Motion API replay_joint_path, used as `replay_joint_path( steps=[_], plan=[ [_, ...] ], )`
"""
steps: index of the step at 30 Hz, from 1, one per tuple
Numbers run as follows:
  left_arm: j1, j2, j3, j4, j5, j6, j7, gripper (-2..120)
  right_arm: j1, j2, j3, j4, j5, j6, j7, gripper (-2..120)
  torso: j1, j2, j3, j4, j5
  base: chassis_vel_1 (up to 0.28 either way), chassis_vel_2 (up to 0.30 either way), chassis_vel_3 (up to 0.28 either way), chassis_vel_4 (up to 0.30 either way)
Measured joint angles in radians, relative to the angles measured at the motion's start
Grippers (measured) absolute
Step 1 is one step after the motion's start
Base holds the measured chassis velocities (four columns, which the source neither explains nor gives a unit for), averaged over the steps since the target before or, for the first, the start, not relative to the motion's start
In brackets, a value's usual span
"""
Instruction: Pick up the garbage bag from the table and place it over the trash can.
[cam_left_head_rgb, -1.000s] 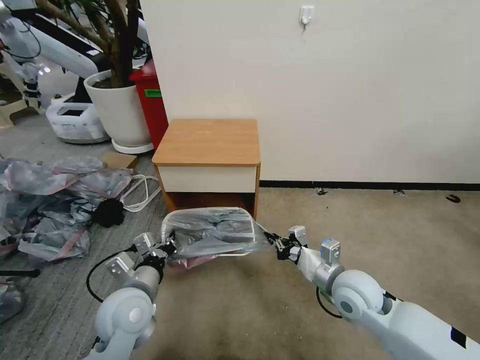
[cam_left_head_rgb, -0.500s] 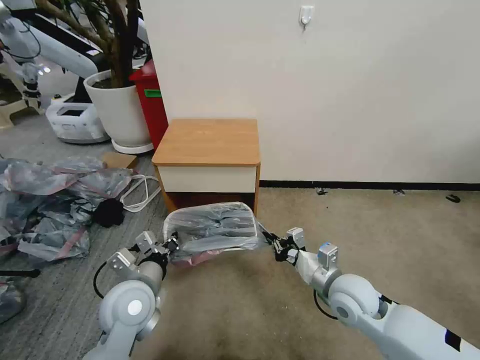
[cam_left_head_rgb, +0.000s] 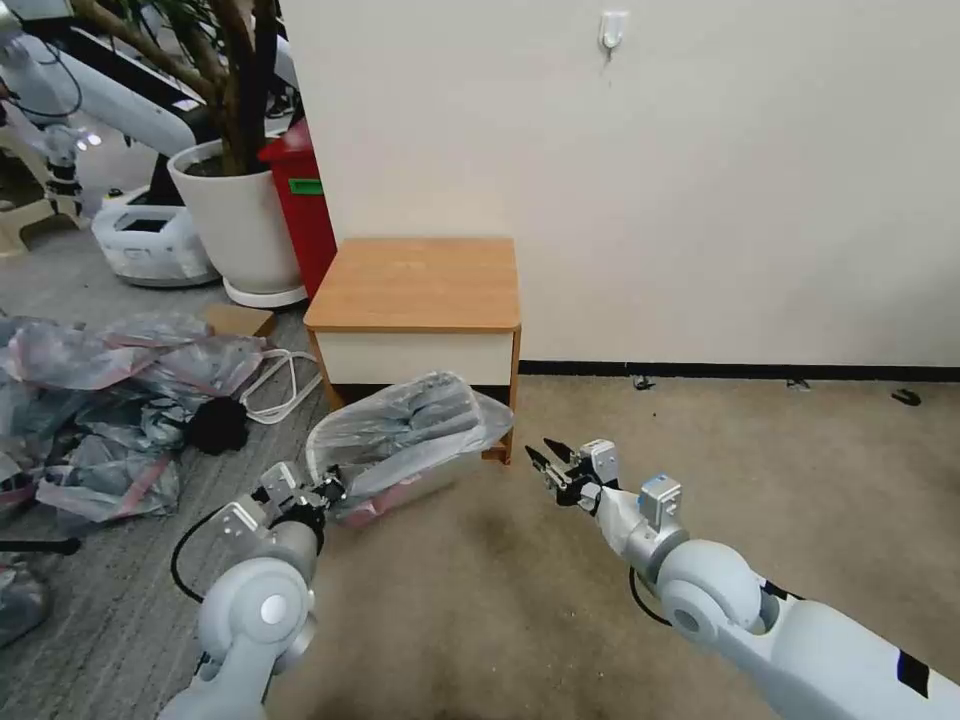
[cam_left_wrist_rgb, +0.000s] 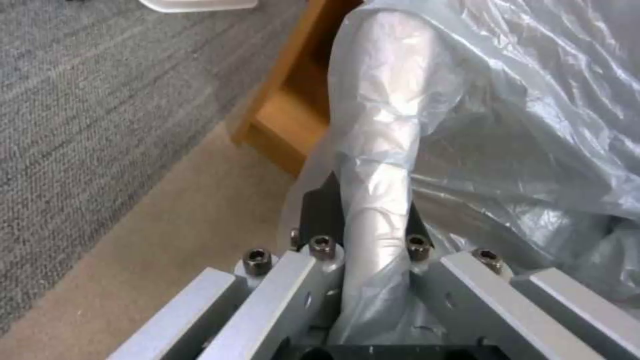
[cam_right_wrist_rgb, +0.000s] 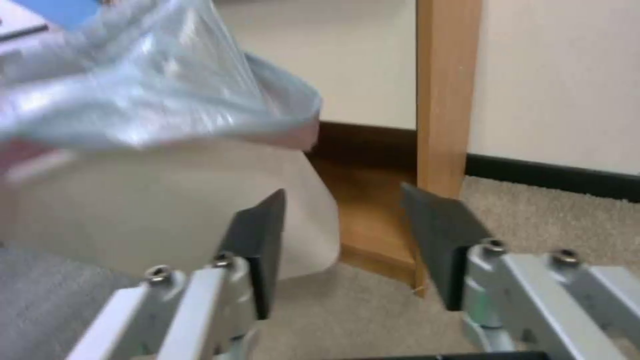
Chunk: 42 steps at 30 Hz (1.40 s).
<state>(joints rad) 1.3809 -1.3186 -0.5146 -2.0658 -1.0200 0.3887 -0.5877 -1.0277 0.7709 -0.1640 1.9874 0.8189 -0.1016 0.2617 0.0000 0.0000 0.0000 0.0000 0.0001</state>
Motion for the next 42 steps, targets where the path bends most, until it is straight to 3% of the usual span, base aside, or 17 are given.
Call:
replay_joint_path(
  steps=[3, 6, 9, 15, 20, 33, 42],
  plan=[
    [-0.006, -0.004, 0.000, 0.006, 0.000, -0.001, -0.001, 3, -0.023, -0.001, 0.021, 0.073, 0.106, -0.043, 0.028, 61, 0.000, 0.000, 0.000, -0.0001, 0.0000, 0.000, 0.000, 0.000, 0.000],
    [-0.016, -0.010, 0.003, 0.012, 0.000, -0.002, -0.001, 3, -0.049, 0.028, 0.042, 0.218, 0.387, -0.188, 0.146, 76, 0.000, 0.000, 0.000, -0.0001, -0.0001, 0.000, 0.000, 0.000, 0.000],
    [-0.020, -0.012, 0.008, 0.014, 0.000, -0.002, -0.001, 3, -0.049, 0.071, 0.039, 0.269, 0.510, -0.257, 0.208, 86, 0.000, 0.000, 0.000, 0.0000, -0.0003, 0.000, 0.000, 0.000, 0.000],
    [-0.010, -0.028, 0.019, 0.002, 0.000, 0.001, -0.001, 3, -0.008, 0.177, -0.020, 0.220, 0.556, -0.280, 0.231, 104, 0.000, 0.000, 0.000, 0.0001, -0.0001, 0.000, 0.000, 0.000, 0.000],
    [0.014, -0.033, 0.022, -0.026, -0.003, 0.015, -0.001, 3, 0.012, 0.219, -0.052, 0.177, 0.561, -0.284, 0.214, 112, 0.000, 0.000, 0.000, 0.0001, -0.0002, 0.000, 0.000, 0.000, 0.000],
    [0.068, -0.029, 0.023, -0.079, -0.005, 0.032, -0.004, 3, 0.071, 0.271, -0.065, 0.103, 0.564, -0.280, 0.196, 111, 0.000, 0.000, 0.000, 0.0002, -0.0001, 0.000, 0.000, 0.000, 0.000],
    [0.071, -0.022, 0.017, -0.071, 0.013, 0.032, 0.000, 3, 0.067, 0.237, -0.034, 0.127, 0.573, -0.277, 0.216, 94, 0.000, 0.000, 0.000, 0.0000, -0.0001, 0.000, 0.000, 0.000, 0.000]
  ],
)
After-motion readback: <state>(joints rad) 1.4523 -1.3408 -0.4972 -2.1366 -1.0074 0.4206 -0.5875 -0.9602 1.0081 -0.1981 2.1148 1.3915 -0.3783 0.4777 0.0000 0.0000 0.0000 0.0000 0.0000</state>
